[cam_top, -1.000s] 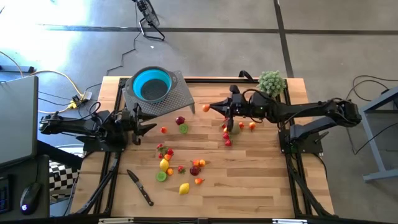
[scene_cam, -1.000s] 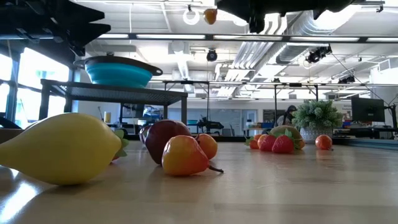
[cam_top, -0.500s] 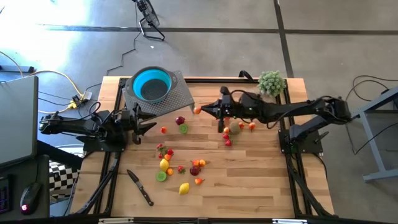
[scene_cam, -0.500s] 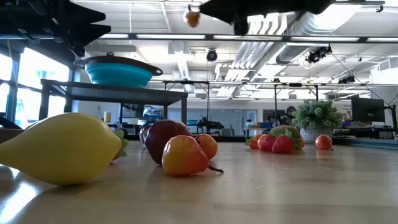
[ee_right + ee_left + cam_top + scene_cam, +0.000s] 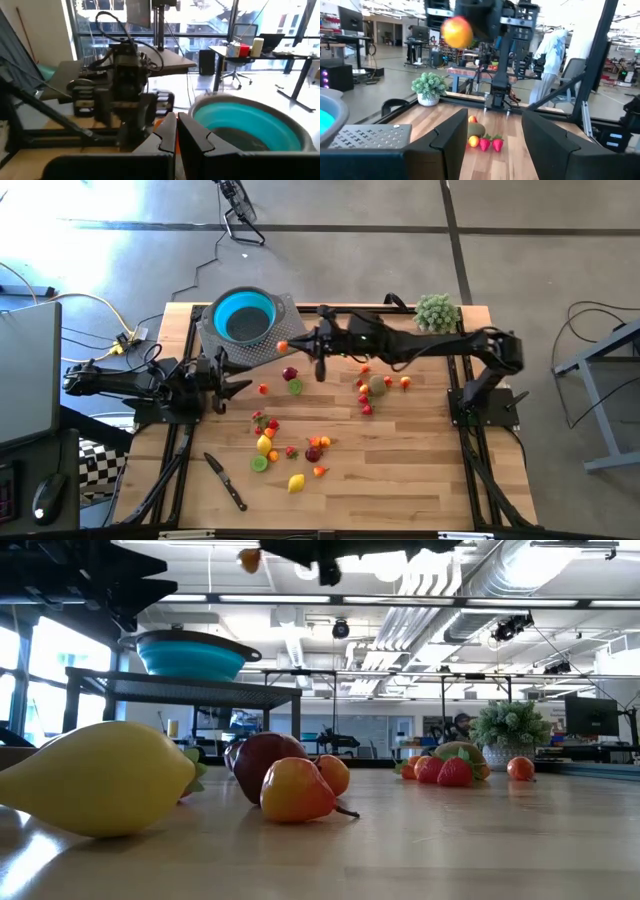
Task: Pick & Place Fruit
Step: Put the orange pear into the blue strainer bowl on the shelf
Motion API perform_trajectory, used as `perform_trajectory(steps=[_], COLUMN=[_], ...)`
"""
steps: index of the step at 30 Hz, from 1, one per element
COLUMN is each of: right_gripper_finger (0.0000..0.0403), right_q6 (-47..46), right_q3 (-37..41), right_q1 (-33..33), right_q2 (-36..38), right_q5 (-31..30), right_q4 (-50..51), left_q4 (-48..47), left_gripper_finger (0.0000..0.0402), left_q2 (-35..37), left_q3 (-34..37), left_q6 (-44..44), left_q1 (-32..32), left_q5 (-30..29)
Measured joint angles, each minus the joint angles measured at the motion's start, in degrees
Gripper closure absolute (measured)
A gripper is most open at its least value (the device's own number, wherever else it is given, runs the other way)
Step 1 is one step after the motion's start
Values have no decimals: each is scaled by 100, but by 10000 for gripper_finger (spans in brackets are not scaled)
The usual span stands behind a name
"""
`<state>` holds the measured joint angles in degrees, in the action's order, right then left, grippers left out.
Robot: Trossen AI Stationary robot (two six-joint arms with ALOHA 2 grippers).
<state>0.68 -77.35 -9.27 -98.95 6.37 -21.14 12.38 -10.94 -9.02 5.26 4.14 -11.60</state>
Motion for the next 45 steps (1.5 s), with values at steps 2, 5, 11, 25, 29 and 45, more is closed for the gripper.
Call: perform_trajectory(steps=[2, 5, 11, 25, 29, 45], right_gripper_finger=[400, 400, 400, 400, 400, 400], right_q6=[107, 216, 261, 275, 264, 261], right_q3=[-281, -673, -1145, -1169, -1166, -1166], right_q1=[-66, -177, -413, -963, -1004, -1026], right_q2=[-267, -658, -1304, -1862, -1871, -2044], right_q5=[0, -20, -42, -184, -173, -149], right_q4=[10, -9, -211, -825, -789, -823], left_q4=[-57, -132, -209, -205, -205, -204], left_gripper_finger=[217, 217, 217, 217, 217, 217], left_q2=[0, -2, 0, -2, 0, -1], left_q3=[-4, -4, -4, -4, -4, -4], left_q6=[0, 2, 2, 2, 2, 2], left_q1=[0, 0, 0, 0, 0, 0], left_q5=[67, 85, 85, 86, 86, 85])
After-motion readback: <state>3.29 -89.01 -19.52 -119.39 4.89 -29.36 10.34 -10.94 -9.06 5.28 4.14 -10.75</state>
